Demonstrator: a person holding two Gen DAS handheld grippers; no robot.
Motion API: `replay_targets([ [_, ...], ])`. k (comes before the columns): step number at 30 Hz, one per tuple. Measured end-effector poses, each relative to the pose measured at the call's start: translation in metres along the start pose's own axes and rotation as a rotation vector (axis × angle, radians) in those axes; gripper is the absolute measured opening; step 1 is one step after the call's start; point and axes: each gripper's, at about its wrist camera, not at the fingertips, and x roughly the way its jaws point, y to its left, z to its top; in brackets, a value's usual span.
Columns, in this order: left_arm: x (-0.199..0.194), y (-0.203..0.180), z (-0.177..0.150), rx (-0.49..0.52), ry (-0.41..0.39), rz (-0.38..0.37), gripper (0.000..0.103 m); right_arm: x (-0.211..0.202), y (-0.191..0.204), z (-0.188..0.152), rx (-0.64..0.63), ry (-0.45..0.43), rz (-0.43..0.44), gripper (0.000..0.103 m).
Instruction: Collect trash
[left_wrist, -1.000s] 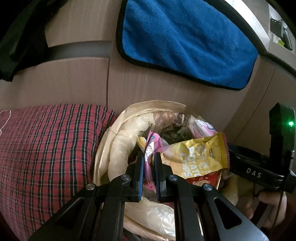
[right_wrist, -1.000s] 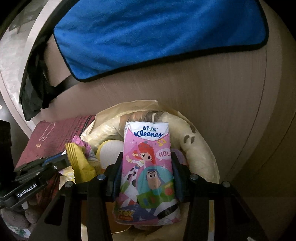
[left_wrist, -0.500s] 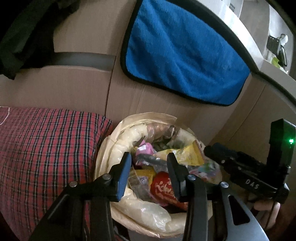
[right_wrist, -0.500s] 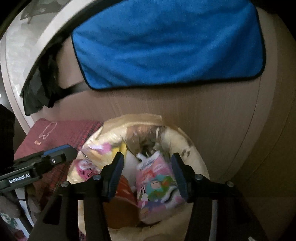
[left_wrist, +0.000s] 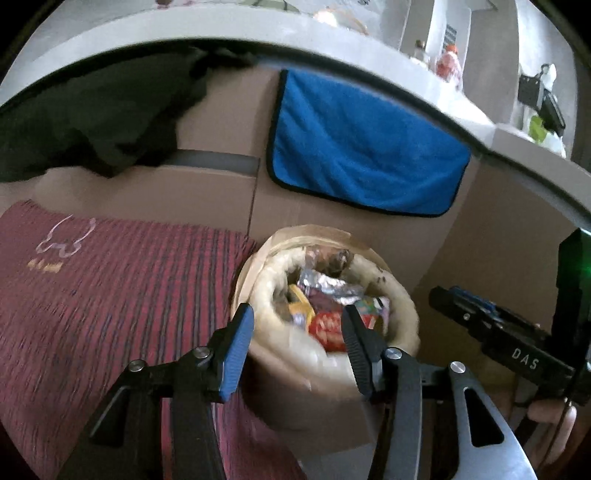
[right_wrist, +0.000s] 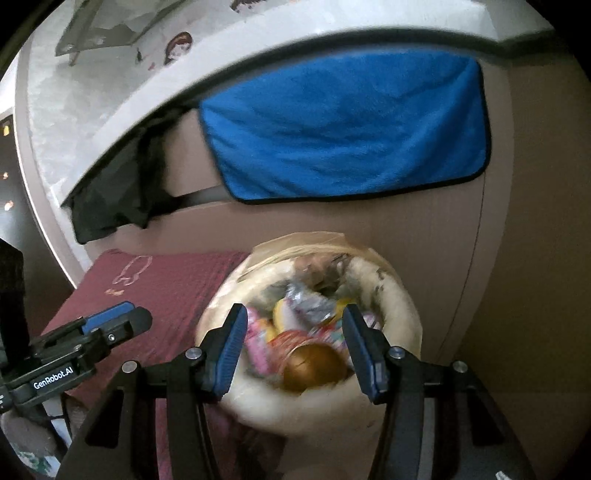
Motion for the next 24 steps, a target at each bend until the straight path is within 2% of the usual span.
replay_targets([
  [6, -0.075, -0.005, -0.038, 0.016, -0.019, 0.047, 0.050, -0.064, 0.051, -0.033, -0.064, -0.043, -0.032, 0.051],
  [10, -0.120, -0.019, -0.061, 0.076, -0.048, 0.065, 0.050, -0.103, 0.084, -0.060, -0.108, -0.068, -0.048, 0.051],
  [13, -0.146, -0.044, -0.076, 0.160, -0.093, 0.166, 0.050, -0.128, 0.099, -0.076, -0.129, -0.099, -0.072, 0.051],
  [15, -0.155, -0.054, -0.082, 0.172, -0.105, 0.207, 0.050, -0.142, 0.105, -0.084, -0.134, -0.116, -0.071, 0.051],
  [18, -0.170, -0.057, -0.089, 0.150, -0.098, 0.192, 0.050, -0.161, 0.113, -0.096, -0.156, -0.132, -0.022, 0.051],
  [20, -0.185, -0.057, -0.096, 0.138, -0.098, 0.160, 0.050, -0.171, 0.120, -0.105, -0.168, -0.136, -0.026, 0.051],
  [24, -0.217, -0.057, -0.104, 0.144, -0.171, 0.185, 0.050, -0.189, 0.133, -0.119, -0.177, -0.154, -0.055, 0.051],
])
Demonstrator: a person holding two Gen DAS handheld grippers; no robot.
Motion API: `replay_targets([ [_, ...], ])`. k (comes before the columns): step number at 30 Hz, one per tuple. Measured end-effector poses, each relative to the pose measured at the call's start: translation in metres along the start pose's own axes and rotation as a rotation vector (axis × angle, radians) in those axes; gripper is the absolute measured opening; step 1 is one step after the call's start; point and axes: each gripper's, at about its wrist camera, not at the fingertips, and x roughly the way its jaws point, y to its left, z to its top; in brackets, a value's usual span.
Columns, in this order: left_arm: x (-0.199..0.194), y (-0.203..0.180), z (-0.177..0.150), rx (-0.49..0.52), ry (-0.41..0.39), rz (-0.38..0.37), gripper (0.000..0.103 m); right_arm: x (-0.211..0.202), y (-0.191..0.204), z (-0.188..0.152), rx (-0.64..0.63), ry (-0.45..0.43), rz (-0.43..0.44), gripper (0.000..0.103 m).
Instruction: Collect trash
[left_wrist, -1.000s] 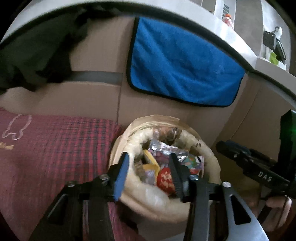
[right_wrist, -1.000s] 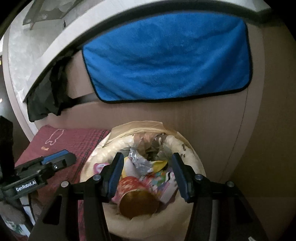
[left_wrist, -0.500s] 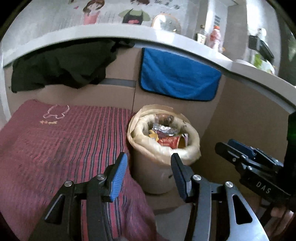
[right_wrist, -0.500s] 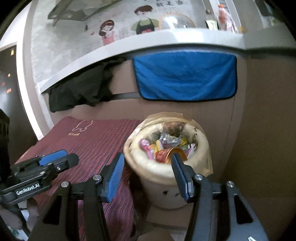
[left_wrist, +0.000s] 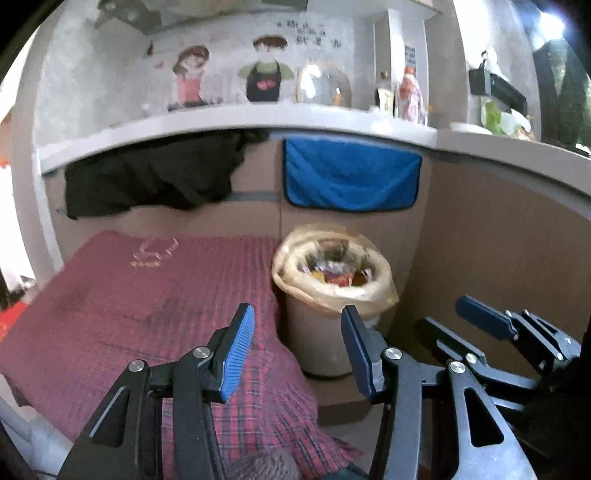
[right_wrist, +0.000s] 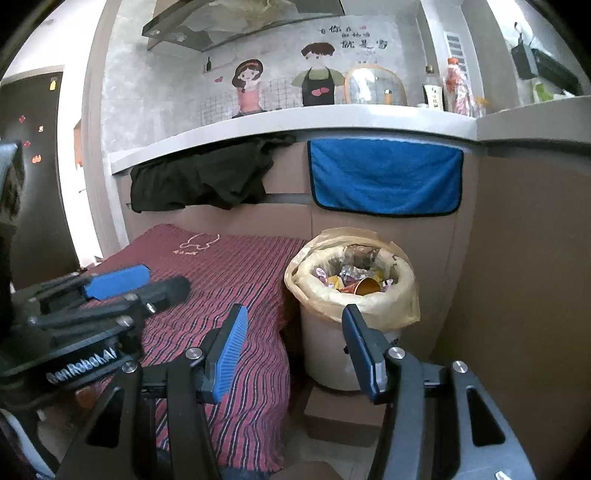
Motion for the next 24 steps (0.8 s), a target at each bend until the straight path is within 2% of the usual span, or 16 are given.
replay_targets([
  [4, -0.020, 0.001, 0.004, 0.020, -0.041, 0.106, 0.050, -0.015, 0.005, -0.003, 0.029, -0.023, -0.022, 0.051],
  [9, -0.029, 0.004, 0.006, 0.018, -0.059, 0.153, 0.050, -0.028, 0.009, -0.004, 0.038, -0.063, -0.054, 0.051],
  [14, -0.031, 0.005, 0.006, 0.021, -0.063, 0.163, 0.050, -0.033, 0.011, -0.002, 0.035, -0.093, -0.070, 0.051],
  [24, -0.026, 0.008, 0.006, 0.011, -0.049, 0.160, 0.050, -0.027, 0.009, -0.002, 0.041, -0.066, -0.052, 0.051],
])
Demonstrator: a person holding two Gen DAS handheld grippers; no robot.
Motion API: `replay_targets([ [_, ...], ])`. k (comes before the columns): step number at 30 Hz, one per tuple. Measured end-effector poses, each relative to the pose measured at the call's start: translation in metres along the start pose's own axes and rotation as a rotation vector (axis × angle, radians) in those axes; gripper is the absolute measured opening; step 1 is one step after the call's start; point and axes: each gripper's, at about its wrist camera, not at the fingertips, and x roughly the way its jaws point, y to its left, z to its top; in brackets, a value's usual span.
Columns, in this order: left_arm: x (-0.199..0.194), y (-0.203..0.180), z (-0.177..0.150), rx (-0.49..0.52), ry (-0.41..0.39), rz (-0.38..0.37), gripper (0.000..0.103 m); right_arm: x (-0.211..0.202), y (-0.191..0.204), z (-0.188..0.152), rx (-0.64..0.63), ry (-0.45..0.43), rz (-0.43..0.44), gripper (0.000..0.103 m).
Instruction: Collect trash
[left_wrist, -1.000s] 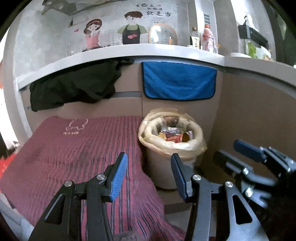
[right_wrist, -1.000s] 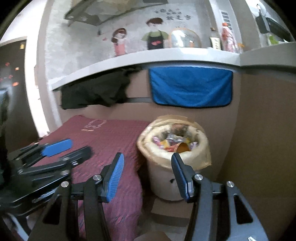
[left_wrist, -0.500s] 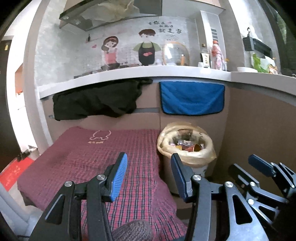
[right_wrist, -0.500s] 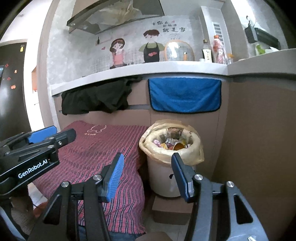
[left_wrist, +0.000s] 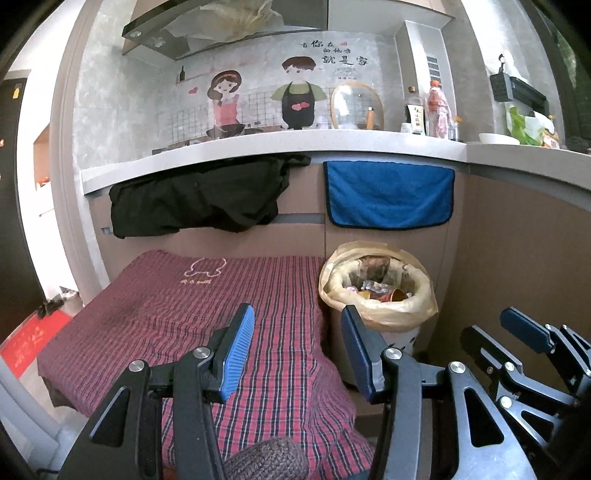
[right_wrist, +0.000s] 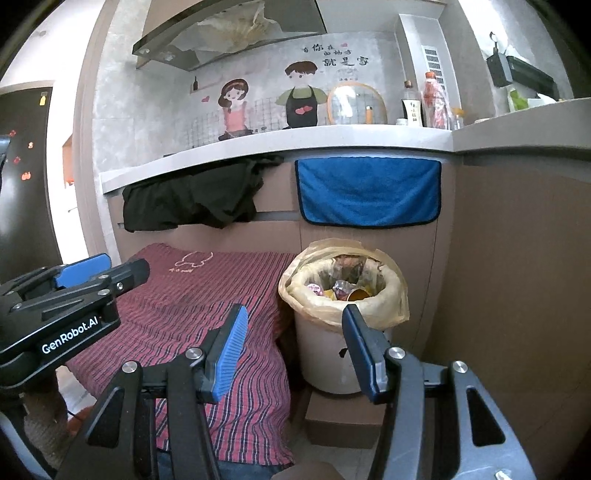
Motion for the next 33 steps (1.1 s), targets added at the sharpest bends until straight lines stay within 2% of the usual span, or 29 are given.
replay_targets([
  [33, 0.0006, -0.0030, -0.0023, 0.003, -0.003, -0.003, 0.050, -0.0066, 0.0023, -0.0011, -0.007, -0.018, -0.022, 0.051],
])
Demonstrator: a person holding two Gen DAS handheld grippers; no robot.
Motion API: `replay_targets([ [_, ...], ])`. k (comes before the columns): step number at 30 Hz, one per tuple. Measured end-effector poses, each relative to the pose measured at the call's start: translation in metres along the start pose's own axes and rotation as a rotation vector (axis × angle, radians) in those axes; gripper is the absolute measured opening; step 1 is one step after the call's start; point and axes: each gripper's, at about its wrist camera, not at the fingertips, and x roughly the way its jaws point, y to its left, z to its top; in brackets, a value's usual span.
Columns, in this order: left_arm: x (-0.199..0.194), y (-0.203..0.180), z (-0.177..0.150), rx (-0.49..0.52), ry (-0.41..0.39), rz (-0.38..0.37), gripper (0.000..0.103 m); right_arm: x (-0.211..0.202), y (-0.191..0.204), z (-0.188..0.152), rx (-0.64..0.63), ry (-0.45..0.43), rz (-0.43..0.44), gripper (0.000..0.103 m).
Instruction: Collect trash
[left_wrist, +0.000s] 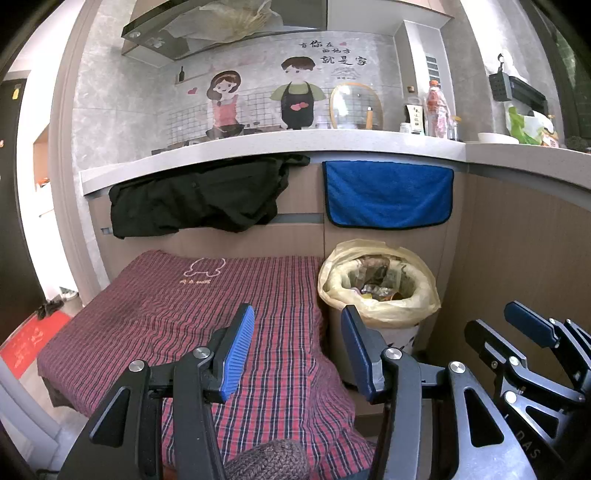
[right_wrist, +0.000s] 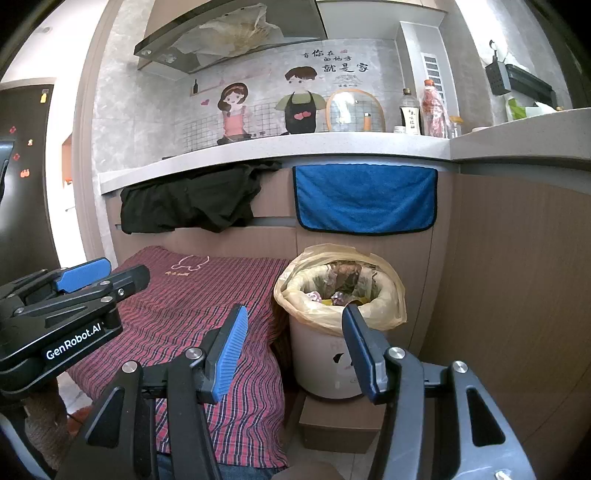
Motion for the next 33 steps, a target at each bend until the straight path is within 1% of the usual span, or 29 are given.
replay_targets([
  [33, -0.0005, 0.0012, -0.0021, -0.001, 0.002, -0.001, 0.050, 0.0024, -0.0015, 0.0007, -0.005, -0.001, -0.001, 0.051],
])
